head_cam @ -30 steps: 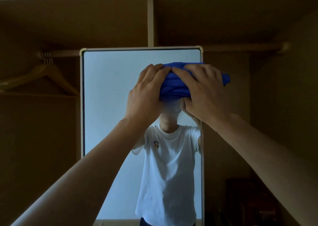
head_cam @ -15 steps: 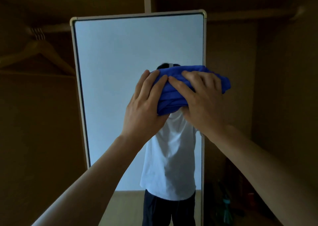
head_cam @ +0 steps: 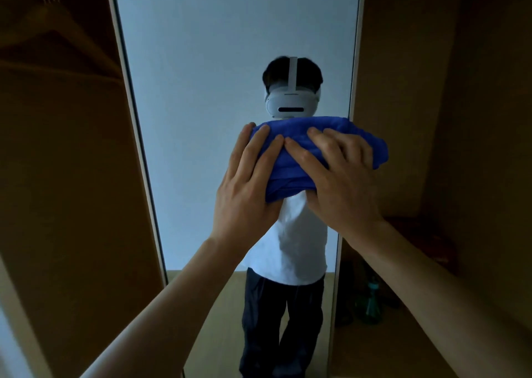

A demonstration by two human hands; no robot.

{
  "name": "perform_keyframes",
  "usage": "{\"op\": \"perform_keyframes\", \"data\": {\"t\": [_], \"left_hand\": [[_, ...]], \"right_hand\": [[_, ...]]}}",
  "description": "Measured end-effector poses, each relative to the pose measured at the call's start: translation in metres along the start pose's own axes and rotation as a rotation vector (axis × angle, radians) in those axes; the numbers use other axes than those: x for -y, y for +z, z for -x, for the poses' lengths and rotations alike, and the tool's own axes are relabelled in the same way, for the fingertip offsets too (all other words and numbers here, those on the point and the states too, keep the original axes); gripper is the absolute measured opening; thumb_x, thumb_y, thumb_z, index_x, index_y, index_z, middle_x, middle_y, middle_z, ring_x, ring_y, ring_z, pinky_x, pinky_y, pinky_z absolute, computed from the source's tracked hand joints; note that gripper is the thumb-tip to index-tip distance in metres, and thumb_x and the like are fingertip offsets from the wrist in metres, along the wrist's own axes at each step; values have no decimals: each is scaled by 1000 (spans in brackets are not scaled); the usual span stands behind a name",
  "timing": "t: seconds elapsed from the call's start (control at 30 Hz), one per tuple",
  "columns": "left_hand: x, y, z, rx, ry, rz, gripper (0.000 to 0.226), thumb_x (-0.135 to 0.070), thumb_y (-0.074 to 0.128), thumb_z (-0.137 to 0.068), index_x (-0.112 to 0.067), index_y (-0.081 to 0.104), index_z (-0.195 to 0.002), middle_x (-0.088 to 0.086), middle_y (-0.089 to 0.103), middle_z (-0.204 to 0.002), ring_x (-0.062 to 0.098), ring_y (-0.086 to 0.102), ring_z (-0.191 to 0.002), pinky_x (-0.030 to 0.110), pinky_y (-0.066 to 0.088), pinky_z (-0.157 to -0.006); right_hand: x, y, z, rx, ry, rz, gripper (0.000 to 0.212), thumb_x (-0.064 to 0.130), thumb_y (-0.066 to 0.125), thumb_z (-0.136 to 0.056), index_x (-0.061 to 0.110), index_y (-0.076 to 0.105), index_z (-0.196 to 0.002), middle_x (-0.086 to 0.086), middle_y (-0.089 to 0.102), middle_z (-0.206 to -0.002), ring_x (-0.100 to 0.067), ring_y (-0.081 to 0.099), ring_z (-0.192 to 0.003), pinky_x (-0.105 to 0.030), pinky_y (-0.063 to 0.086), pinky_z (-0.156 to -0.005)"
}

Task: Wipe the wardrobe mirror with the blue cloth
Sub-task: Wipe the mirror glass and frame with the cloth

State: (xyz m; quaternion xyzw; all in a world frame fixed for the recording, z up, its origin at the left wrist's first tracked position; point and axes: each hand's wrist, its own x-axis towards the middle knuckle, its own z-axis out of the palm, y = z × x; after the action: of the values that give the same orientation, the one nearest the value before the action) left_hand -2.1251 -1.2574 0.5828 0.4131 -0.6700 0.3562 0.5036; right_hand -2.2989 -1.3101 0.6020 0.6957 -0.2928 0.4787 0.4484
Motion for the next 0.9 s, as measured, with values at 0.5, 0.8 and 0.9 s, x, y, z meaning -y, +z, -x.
{"op": "perform_keyframes", "data": {"t": [0.5, 0.8, 0.9], "left_hand": [[-18, 11, 107, 161, -116, 62, 65, -18, 77, -90, -4, 51, -148, 14, 39, -160, 33, 24, -156, 33, 41, -116], [-23, 14, 165, 265, -161, 79, 62, -18, 75, -92, -4, 51, -148, 17, 39, -160, 35, 24, -156, 30, 25, -125], [-25, 13, 186, 294, -165, 88, 55, -25, 65, -99, -4, 51, -147, 17, 40, -159, 35, 26, -155, 31, 32, -123]], "right_hand": [[40, 5, 106, 99, 7, -78, 64, 22, 73, -82, 29, 53, -143, -9, 54, -142, -31, 45, -128, -48, 33, -108], [61, 5, 166, 222, 22, -141, 65, 16, 63, -85, 31, 46, -147, -7, 40, -147, -31, 42, -128, -49, 33, -107], [69, 5, 186, 254, 21, -163, 61, 18, 59, -88, 32, 46, -147, -7, 41, -146, -32, 44, -126, -49, 35, -104]]}}
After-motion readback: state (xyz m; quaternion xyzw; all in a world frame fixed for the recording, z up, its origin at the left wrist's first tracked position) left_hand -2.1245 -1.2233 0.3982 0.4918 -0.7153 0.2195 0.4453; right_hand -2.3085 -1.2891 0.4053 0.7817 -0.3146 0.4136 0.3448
